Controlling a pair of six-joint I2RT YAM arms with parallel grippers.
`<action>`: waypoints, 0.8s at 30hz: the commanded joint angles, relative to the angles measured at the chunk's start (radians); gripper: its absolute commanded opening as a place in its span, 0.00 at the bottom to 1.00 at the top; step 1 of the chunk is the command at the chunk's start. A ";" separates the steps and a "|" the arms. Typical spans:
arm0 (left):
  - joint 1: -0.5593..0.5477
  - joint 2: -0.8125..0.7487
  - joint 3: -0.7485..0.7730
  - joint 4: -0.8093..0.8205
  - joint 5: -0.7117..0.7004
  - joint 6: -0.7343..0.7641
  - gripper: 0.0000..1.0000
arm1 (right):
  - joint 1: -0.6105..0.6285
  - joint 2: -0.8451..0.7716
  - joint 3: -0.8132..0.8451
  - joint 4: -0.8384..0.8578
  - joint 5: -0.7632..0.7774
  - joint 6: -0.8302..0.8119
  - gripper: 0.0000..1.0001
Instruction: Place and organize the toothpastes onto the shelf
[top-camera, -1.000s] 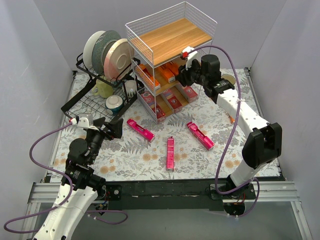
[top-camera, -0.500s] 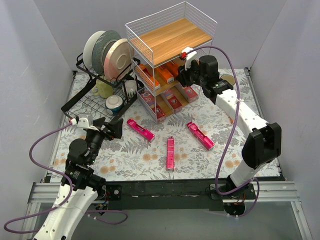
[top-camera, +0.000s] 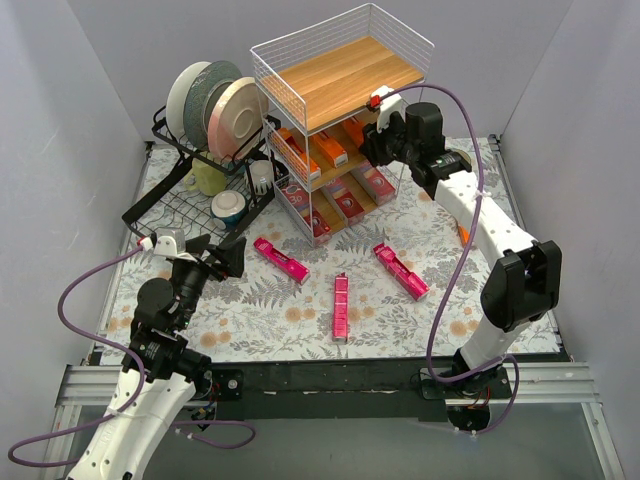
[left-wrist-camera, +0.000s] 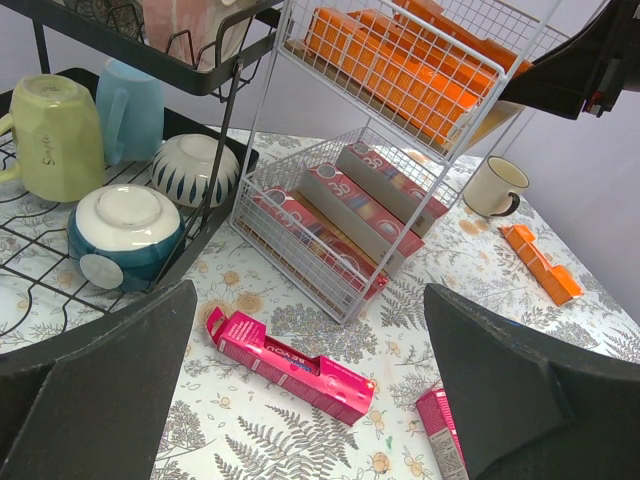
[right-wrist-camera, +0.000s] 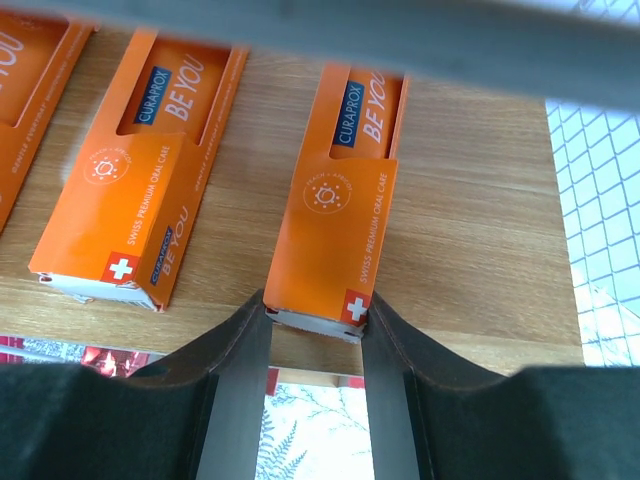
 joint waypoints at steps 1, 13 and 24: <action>0.004 -0.006 0.030 0.003 0.009 0.011 0.98 | -0.008 0.008 0.051 -0.009 -0.053 -0.019 0.35; 0.004 -0.002 0.030 0.005 0.010 0.011 0.98 | -0.013 0.016 0.034 -0.024 -0.056 -0.012 0.53; 0.006 -0.011 0.029 0.003 0.009 0.011 0.98 | -0.014 -0.061 0.019 -0.021 -0.001 0.008 0.76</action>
